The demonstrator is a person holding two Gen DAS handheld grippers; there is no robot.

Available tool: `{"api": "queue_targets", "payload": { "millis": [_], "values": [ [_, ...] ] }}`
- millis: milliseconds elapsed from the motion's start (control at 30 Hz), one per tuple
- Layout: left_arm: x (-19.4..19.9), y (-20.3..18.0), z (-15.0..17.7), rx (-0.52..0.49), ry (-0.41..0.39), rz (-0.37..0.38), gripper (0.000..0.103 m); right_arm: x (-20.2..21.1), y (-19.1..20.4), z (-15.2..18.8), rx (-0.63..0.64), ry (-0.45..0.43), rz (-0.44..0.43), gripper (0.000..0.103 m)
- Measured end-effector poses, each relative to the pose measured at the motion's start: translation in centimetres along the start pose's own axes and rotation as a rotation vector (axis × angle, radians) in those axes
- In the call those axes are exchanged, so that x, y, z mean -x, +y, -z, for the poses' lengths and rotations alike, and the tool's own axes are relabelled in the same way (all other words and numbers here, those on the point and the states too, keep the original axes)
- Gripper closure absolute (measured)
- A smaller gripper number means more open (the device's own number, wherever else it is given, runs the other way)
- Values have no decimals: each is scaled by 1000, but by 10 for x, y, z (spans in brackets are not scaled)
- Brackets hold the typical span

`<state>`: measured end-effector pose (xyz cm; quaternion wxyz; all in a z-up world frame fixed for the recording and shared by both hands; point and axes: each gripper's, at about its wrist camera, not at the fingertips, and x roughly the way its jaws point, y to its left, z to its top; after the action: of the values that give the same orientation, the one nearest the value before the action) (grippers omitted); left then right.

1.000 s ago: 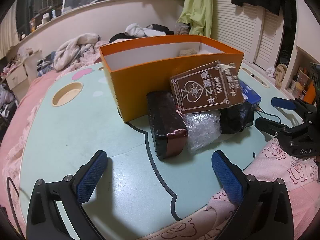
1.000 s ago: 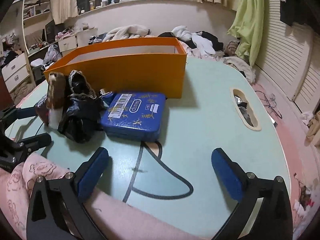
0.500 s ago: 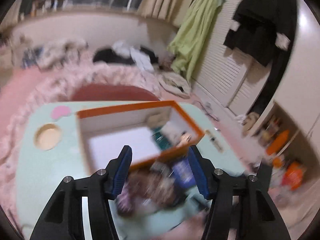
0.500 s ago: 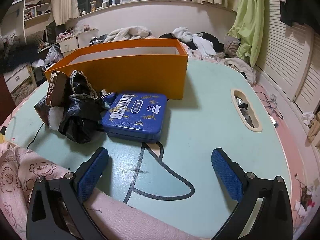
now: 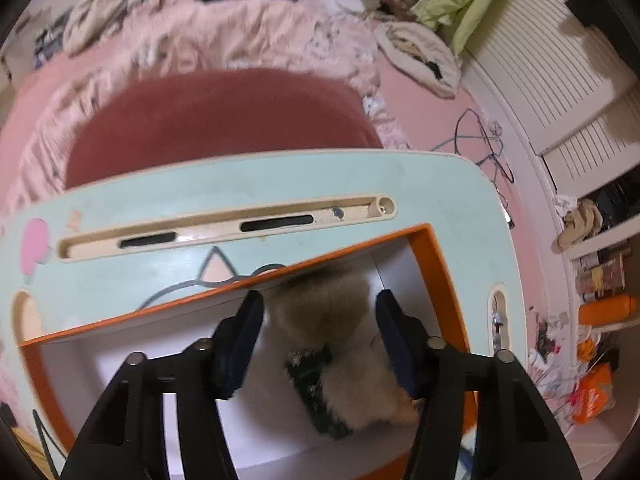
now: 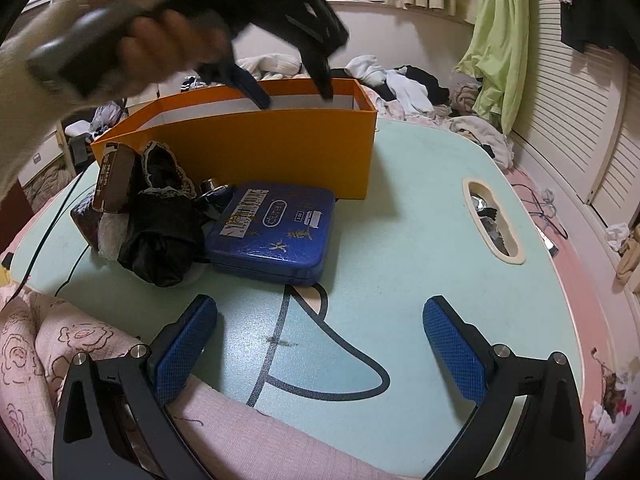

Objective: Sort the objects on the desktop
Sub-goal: 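Reach the left tool down into the box toward the plush toys, then lift the brown fluffy plush out with the left tool onto the table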

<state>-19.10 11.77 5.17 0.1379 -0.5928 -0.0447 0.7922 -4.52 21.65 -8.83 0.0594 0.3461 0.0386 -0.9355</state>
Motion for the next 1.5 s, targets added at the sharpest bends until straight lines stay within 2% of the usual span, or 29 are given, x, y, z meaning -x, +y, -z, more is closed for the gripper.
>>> {"api": "queue_targets", "payload": {
  "millis": [33,100,200,233,333,467,600,633,733,800,867,900,933,1000,1033,1200,1367,1500],
  "values": [
    [-7,2,-1,15,15,0,57,-5,0,1,0,-1,-1,1],
    [-15,6,-2,38,20,11,59,1,-3,2,0,-2,-1,1],
    [-11,10,2,37,-24,32,62,-8,-5,5,-2,-4,-3,1],
    [-10,11,4,36,-33,44,66,-12,-5,6,-1,-5,-3,1],
    [1,20,10,41,-85,99,66,-11,-6,6,-2,-4,-3,1],
    [41,29,27,42,-209,211,66,-15,-6,6,-2,-4,-3,1],
    [93,39,68,18,-324,313,66,-10,-9,4,-2,-4,-3,1],
    [107,43,87,3,-350,329,66,-9,-9,4,-2,-4,-3,1],
    [121,50,125,-28,-373,332,66,-19,-12,7,-2,-5,-2,1],
    [118,58,148,-34,-367,317,66,-9,-19,7,-2,-6,-2,1],
    [107,67,167,-39,-332,300,66,-12,-20,8,-1,-7,-2,1],
    [97,72,174,-30,-300,290,66,0,-13,12,-1,-8,-2,1],
    [90,77,175,-19,-280,291,65,4,-10,14,-1,-8,-2,1],
    [86,88,178,14,-322,349,64,2,-10,14,1,-8,0,1],
    [85,92,175,26,-323,354,64,6,-11,15,0,-8,0,1],
    [80,92,158,-8,-379,298,64,4,-9,14,1,-8,0,1],
    [79,91,146,-8,-372,310,63,7,-9,11,1,-8,0,1],
    [93,81,161,-51,-404,333,63,8,-9,10,1,-8,1,1]
  ]
}}
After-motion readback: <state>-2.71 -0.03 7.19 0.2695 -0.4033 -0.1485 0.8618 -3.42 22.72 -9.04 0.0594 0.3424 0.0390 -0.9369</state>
